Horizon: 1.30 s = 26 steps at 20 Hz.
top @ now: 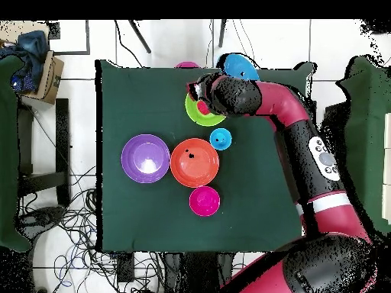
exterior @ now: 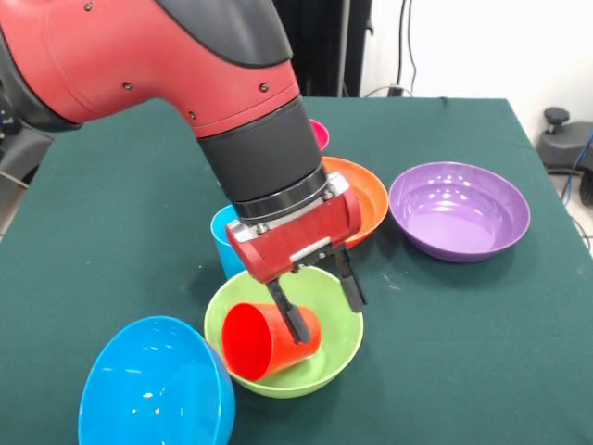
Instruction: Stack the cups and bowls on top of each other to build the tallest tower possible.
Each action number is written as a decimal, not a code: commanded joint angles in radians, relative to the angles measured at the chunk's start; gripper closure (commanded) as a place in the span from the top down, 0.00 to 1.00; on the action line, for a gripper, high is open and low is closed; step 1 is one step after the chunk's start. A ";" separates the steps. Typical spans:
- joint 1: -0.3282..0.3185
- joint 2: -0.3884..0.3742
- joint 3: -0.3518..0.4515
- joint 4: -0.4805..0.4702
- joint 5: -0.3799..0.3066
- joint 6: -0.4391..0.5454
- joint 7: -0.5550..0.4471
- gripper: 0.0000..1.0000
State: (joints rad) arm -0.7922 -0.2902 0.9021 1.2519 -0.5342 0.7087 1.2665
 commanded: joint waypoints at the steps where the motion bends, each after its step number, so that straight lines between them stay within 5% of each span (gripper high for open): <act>1: -0.026 0.004 -0.104 -0.055 -0.018 0.201 -0.178 1.00; 7: -0.053 0.019 -0.095 -0.047 -0.041 0.196 -0.215 1.00; 26: 0.011 0.134 -0.118 -0.168 -0.085 0.182 -0.221 1.00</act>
State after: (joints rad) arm -0.8352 -0.2350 0.8572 1.1573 -0.5483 0.8126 1.2665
